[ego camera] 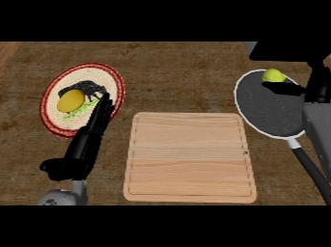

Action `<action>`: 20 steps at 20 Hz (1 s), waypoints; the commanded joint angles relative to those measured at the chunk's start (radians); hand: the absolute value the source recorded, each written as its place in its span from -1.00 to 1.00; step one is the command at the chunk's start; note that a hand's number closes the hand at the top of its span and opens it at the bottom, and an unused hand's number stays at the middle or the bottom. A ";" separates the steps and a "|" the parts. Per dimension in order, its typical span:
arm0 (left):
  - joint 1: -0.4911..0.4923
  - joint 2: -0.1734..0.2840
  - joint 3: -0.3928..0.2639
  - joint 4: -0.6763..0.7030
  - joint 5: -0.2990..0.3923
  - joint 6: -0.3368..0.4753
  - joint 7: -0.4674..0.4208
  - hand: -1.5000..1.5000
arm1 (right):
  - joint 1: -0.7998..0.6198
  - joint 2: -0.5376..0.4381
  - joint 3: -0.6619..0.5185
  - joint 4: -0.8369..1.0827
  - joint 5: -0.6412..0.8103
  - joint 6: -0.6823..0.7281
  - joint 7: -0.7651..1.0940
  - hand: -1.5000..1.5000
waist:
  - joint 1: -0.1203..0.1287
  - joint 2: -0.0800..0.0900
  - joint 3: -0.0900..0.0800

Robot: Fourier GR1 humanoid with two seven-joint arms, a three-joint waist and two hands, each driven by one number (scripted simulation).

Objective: Pick the pear from the cutting board and place it in the pan

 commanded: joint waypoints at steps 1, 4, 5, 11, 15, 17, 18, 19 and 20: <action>0.006 -0.019 -0.014 0.017 -0.021 0.017 -0.019 0.00 | 0.018 -0.047 -0.104 0.026 -0.112 0.079 -0.125 -1.00 | -0.007 -0.001 0.000; 0.048 -0.004 0.010 -0.020 -0.009 0.017 -0.030 0.00 | 0.061 -0.064 -0.120 -0.030 -0.170 0.211 -0.117 -1.00 | -0.037 -0.018 -0.003; 0.035 -0.003 0.000 -0.059 -0.005 0.017 0.035 0.00 | 0.103 -0.094 -0.151 -0.010 -0.203 0.270 -0.182 -1.00 | -0.031 -0.015 -0.002; 0.070 -0.021 0.000 -0.003 -0.037 0.043 -0.037 0.00 | 0.238 -0.095 -0.140 -0.089 -0.278 0.553 -0.242 -1.00 | -0.055 -0.023 -0.004; 0.075 0.008 0.013 -0.087 -0.014 0.014 0.038 0.00 | 0.344 -0.049 -0.103 -0.173 -0.290 0.579 -0.321 -1.00 | -0.045 -0.022 -0.004; 0.061 -0.012 0.013 -0.045 -0.009 0.012 0.028 0.00 | 0.409 -0.078 -0.089 -0.302 -0.325 0.653 -0.232 -1.00 | -0.053 -0.023 -0.005; 0.084 -0.019 0.000 -0.049 -0.029 0.023 -0.001 0.00 | 0.447 -0.030 -0.057 -0.406 -0.317 0.608 -0.203 -1.00 | -0.054 -0.025 -0.005; 0.057 -0.003 0.026 -0.002 -0.021 -0.004 -0.045 0.00 | 0.481 -0.047 -0.067 -0.407 -0.337 0.622 -0.221 -1.00 | -0.049 -0.021 -0.005; 0.062 -0.020 -0.002 -0.079 -0.043 0.036 0.050 0.00 | 0.486 -0.091 -0.079 -0.357 -0.340 0.666 -0.272 -1.00 | -0.044 -0.020 -0.004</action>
